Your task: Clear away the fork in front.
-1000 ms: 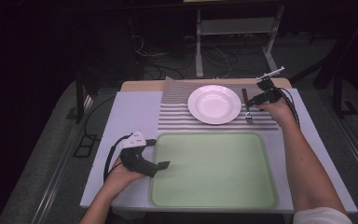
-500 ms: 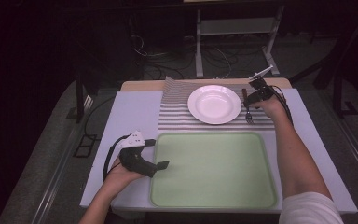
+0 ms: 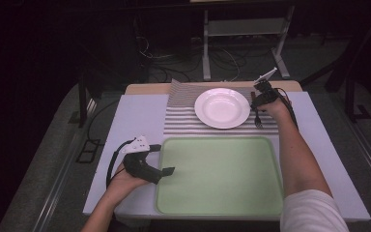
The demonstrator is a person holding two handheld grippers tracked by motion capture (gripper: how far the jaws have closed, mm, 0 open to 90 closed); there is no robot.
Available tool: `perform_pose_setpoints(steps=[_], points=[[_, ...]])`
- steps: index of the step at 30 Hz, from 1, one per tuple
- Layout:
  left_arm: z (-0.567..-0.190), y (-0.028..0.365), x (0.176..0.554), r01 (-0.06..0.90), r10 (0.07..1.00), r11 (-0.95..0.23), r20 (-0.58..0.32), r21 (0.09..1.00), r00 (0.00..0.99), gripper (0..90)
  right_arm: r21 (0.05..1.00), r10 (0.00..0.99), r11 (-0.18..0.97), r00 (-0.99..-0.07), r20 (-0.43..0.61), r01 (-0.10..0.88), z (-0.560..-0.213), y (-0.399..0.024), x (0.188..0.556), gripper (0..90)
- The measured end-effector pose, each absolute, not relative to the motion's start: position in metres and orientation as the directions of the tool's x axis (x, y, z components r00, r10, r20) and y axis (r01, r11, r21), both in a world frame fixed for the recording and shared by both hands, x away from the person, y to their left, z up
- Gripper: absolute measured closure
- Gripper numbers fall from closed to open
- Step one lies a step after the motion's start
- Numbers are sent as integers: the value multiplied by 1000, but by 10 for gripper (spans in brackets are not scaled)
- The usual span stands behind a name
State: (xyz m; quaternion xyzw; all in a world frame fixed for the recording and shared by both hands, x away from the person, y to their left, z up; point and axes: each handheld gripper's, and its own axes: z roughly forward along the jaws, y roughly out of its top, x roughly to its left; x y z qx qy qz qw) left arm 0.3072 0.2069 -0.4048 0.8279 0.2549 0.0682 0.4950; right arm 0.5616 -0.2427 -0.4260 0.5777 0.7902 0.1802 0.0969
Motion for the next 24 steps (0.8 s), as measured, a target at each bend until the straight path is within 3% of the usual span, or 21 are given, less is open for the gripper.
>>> perform_pose_setpoints(steps=[16, 24], points=[[-405, 207, 306, 353, 492, -383, -135, 854, 860, 0, 389, 960, 238, -277, 46, 890, -429, -243, 563, 747], [-405, 209, 306, 355, 495, -382, -135, 854, 858, 0, 396, 957, 245, -286, 46, 885, -429, -245, 562, 767]])
